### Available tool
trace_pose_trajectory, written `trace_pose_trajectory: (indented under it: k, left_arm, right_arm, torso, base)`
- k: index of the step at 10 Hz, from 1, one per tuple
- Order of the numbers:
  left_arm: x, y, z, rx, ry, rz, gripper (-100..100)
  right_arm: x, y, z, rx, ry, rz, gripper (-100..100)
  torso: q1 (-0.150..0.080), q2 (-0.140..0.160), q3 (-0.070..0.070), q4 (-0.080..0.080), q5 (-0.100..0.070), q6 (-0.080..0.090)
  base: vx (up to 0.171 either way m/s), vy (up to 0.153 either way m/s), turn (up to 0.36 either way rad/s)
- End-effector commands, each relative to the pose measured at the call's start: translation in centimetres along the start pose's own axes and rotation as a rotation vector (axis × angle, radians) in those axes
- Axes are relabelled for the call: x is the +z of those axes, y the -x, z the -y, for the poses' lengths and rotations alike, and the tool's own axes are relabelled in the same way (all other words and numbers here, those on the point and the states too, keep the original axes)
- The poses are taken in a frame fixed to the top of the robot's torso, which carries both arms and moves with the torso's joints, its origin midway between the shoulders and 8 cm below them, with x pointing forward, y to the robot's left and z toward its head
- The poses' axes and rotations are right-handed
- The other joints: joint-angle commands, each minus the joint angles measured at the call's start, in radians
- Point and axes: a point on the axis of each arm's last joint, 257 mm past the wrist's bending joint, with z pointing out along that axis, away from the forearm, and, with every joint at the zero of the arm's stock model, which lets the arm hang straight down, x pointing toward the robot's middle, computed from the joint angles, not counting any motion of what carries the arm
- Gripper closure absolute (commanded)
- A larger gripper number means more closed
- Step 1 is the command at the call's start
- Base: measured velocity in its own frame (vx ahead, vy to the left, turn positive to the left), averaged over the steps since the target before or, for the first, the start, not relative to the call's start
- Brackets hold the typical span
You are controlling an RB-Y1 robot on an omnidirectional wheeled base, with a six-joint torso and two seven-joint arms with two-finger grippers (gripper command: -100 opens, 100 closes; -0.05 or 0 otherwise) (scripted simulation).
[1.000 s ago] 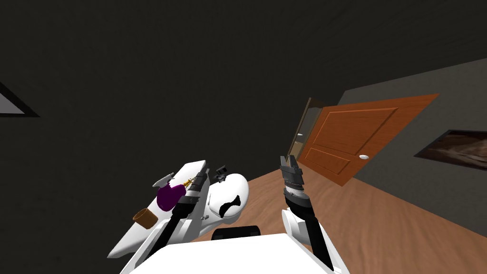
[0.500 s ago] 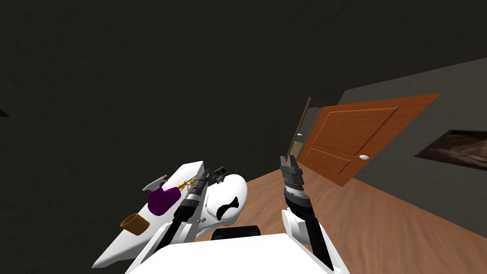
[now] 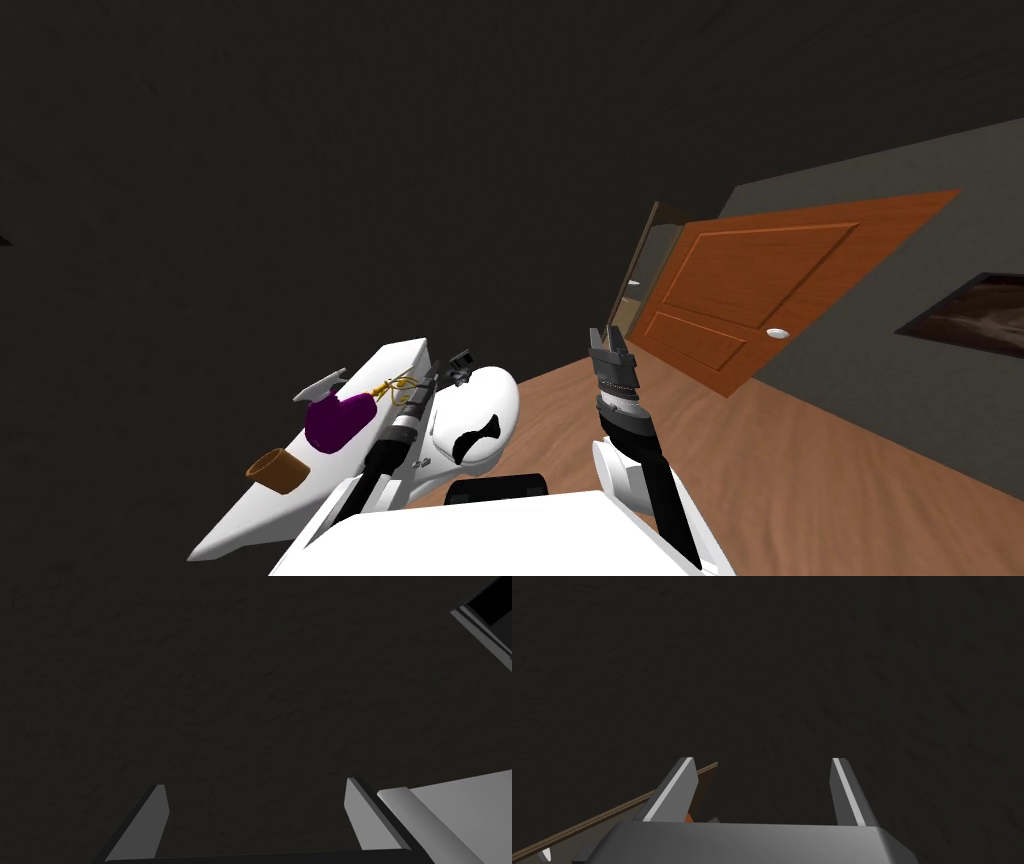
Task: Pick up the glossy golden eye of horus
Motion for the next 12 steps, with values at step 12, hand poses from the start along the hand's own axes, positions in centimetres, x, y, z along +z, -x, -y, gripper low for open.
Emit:
trace_pose_trajectory:
  k: [12]
  left_arm:
    - [-1.9, -0.2, -9.0, -0.125, 0.156, 0.072, -100]
  right_arm:
    - [0.0, 0.0, 0.0, 0.0, 0.0, 0.0, 0]
  torso:
    - [0.004, 0.002, 0.001, 0.001, 0.001, 0.0]
  base:
    - [-0.014, 0.006, 0.089]
